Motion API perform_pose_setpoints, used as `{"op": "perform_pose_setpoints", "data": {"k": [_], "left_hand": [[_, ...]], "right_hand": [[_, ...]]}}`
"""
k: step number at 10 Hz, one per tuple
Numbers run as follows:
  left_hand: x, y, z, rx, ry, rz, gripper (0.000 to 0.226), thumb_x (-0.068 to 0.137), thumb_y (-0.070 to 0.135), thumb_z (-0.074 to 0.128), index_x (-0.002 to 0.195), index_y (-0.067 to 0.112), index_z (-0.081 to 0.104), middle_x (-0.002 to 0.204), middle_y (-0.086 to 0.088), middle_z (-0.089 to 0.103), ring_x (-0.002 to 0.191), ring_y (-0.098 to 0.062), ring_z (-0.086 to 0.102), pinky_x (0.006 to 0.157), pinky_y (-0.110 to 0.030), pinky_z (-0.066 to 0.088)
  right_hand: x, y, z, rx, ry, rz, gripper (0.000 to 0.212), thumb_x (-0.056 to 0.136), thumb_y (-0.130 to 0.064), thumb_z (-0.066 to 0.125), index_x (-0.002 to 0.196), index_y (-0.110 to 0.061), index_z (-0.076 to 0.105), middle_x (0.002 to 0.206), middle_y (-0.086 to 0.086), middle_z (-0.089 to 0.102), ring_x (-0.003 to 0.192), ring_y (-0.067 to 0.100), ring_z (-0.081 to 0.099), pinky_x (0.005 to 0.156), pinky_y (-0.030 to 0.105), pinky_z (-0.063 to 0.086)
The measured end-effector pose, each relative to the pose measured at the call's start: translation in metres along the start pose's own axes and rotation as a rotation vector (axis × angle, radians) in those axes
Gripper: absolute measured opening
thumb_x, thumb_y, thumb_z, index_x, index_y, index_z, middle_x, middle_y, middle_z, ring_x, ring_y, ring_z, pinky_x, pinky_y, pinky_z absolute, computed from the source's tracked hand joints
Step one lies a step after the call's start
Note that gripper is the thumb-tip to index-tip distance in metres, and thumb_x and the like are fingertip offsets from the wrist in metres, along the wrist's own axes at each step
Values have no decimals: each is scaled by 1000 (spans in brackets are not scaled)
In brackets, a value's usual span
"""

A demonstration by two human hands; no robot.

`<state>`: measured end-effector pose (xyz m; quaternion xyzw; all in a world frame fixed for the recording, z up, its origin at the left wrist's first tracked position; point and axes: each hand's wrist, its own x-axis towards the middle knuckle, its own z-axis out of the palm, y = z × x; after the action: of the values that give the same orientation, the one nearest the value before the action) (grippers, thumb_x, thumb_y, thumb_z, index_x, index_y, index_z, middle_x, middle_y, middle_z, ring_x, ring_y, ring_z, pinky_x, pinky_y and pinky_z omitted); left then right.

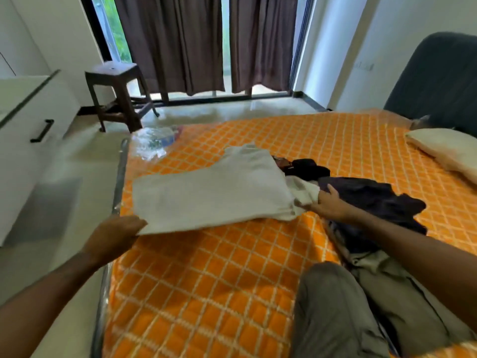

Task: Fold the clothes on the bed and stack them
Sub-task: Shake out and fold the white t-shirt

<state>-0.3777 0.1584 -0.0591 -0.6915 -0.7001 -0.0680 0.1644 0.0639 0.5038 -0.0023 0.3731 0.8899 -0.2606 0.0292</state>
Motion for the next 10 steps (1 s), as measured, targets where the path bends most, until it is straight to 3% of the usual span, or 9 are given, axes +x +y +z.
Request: {"op": "perform_pose_setpoints", "data": {"k": [1, 2, 3, 5, 6, 7, 8, 9, 10], "left_hand": [[-47, 11, 27, 38, -242, 242, 42, 43, 14, 97, 77, 24, 73, 67, 6, 64, 58, -19, 65, 49, -29, 50], [-71, 18, 45, -16, -441, 303, 31, 61, 27, 88, 70, 30, 59, 68, 10, 54, 63, -13, 57, 49, -29, 43], [-76, 26, 51, -117, -584, 255, 14, 75, 34, 71, 77, 30, 58, 89, 12, 56, 81, -10, 56, 64, -27, 47], [-79, 31, 50, -461, -877, -1, 24, 84, 44, 61, 106, 35, 66, 116, 18, 56, 101, 3, 55, 89, -19, 46], [-71, 23, 51, -592, -885, -202, 29, 79, 46, 63, 100, 27, 69, 99, 14, 66, 90, 4, 61, 80, -17, 49], [-56, 6, 46, -744, -823, -376, 31, 74, 46, 66, 70, 17, 54, 68, 7, 57, 63, -3, 54, 62, -25, 41], [-51, -34, 53, -874, -767, -537, 33, 76, 46, 74, 71, 16, 60, 72, -1, 61, 69, -18, 59, 68, -38, 42], [-63, -93, 95, -990, -662, -882, 40, 79, 41, 80, 106, 12, 73, 102, -15, 72, 95, -33, 70, 87, -51, 50], [-69, -128, 139, -956, -553, -1098, 58, 76, 31, 84, 120, -4, 66, 99, -21, 69, 77, -19, 73, 88, -49, 54]], "right_hand": [[-15, 19, 34, -119, -150, -96, 67, 95, -67, 48, 141, -18, 53, 149, -1, 48, 140, 21, 41, 118, 49, 30], [-5, 42, 68, -148, -256, -63, 112, 63, -104, 27, 105, -9, 68, 102, 11, 70, 92, 30, 67, 81, 47, 54], [-6, 20, 77, -132, -285, -64, 87, 69, -93, 54, 81, -8, 68, 72, 4, 67, 64, 19, 62, 64, 39, 50], [4, 25, 89, -191, -552, -122, 53, 76, -53, 82, 91, -4, 67, 92, 0, 69, 82, 17, 63, 74, 34, 50], [22, 47, 89, -162, -608, -149, 43, 74, -19, 81, 109, 1, 65, 110, 13, 70, 99, 24, 64, 90, 44, 53], [44, 49, 64, 30, -640, -122, 44, 76, -13, 79, 119, -11, 67, 118, 7, 70, 108, 19, 65, 97, 42, 53], [76, 42, 20, 280, -623, -26, 35, 87, -3, 73, 119, -18, 68, 111, -5, 74, 103, 13, 69, 86, 27, 55], [107, 31, -18, 544, -452, 14, 39, 88, -4, 72, 126, -12, 65, 115, 4, 73, 104, 21, 71, 81, 31, 58], [128, 33, -20, 627, -137, 77, 39, 88, -16, 76, 124, -14, 62, 120, 3, 66, 108, 22, 67, 77, 28, 57]]}}
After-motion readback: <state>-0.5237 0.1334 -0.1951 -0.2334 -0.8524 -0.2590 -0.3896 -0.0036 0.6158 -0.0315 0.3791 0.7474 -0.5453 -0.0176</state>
